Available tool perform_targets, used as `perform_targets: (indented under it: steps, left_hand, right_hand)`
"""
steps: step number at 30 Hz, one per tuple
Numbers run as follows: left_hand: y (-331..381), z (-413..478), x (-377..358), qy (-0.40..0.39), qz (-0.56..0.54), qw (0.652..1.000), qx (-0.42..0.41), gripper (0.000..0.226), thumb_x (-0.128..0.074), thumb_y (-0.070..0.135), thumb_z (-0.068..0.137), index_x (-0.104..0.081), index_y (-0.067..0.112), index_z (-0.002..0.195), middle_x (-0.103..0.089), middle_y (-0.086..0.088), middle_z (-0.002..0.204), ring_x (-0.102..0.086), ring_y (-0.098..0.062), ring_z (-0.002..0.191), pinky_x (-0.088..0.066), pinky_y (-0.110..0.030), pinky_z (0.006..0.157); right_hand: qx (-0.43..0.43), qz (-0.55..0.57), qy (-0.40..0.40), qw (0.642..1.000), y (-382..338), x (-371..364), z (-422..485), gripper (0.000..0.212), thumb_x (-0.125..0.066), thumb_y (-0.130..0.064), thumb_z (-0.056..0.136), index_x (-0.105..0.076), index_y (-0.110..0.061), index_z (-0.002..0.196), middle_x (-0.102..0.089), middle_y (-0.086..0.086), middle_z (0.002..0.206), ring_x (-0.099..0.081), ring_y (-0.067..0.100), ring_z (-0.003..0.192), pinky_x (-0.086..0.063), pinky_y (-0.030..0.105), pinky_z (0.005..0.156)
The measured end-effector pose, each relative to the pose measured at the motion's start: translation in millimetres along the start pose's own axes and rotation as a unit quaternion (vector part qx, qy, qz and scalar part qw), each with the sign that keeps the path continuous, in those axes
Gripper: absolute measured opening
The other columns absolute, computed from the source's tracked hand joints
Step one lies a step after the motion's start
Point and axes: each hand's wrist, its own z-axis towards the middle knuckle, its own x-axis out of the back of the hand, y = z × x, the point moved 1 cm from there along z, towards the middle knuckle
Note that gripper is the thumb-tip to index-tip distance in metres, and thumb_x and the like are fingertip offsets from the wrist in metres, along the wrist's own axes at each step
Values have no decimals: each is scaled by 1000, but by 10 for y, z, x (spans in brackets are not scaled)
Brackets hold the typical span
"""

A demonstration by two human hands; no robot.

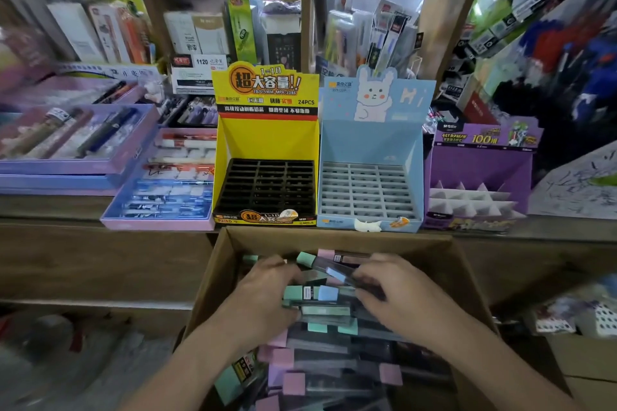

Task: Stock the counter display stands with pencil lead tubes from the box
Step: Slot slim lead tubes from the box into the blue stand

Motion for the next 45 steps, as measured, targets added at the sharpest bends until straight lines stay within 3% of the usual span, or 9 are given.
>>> perform_targets:
  steps: [10,15,21,29,33,36,40,42,45]
  left_hand:
    - [-42,1,-3,-8,-41,999,16,28,-77,37,75,-55,43,91,-50,21,102,-46,-5,105,-42,-26,85]
    - [-8,-5,8,-35,-138,989,45,25,-80,43,72,-63,48,89,-63,10,106,-66,-11,93,-58,-22,58]
    - [26,-8,43,-30,-197,979,40,35,-83,41,66,-68,43,97,-71,23,100,-65,4,95,-58,-34,86]
    - [109,-32,99,-69,-470,870,131,33,-89,14,70,-77,19,100,-79,-10,101,-76,-24,92,-60,-34,82]
    - [220,-60,49,-57,-586,785,193,21,-88,16,69,-81,10,88,-73,-8,84,-63,-13,67,-50,-24,63]
    - [384,-101,-20,-58,-607,762,219,29,-81,27,80,-78,9,102,-76,-8,95,-67,-17,75,-53,-25,65]
    - [601,-164,-122,-67,-625,747,218,26,-72,30,91,-72,16,113,-77,-10,110,-73,-29,105,-57,-52,94]
    - [682,-170,-160,-47,-641,735,215,20,-66,22,96,-72,12,113,-76,-16,108,-72,-38,103,-58,-60,87]
    - [722,-177,-195,-16,-649,729,216,17,-57,9,100,-71,10,109,-77,-18,98,-75,-33,86,-60,-45,67]
  right_hand:
    - [15,-54,-92,994,-70,-277,44,68,-69,-57,88,-47,-31,147,-40,-14,135,-31,8,136,-40,38,114]
    - [-5,14,-84,996,-11,-269,18,55,-74,-49,88,-51,-35,136,-42,-19,131,-35,5,132,-40,35,112]
    - [-39,53,-92,994,-11,-221,12,39,-77,-47,85,-53,-38,116,-56,-20,113,-52,0,107,-51,30,93]
    - [-77,154,-141,975,-31,-150,-17,42,-71,-61,80,-54,-40,112,-65,-14,107,-63,1,98,-55,35,89]
    - [-89,259,-154,949,-80,-146,-19,42,-69,-62,79,-60,-40,113,-70,-8,110,-67,9,104,-53,47,98]
    - [-107,344,-152,921,-157,-146,-30,49,-70,-59,78,-63,-37,122,-72,-10,118,-66,9,114,-50,48,106]
    - [-108,412,-140,894,-256,-171,-36,51,-74,-39,87,-58,-33,136,-69,-15,131,-60,1,126,-46,36,112]
    - [-107,425,-121,891,-292,-197,-48,48,-75,-28,89,-59,-32,134,-70,-18,127,-61,-3,122,-47,22,105]
    - [-105,428,-101,892,-311,-223,-81,52,-80,-27,85,-60,-33,132,-72,-20,124,-62,-5,120,-46,12,98]
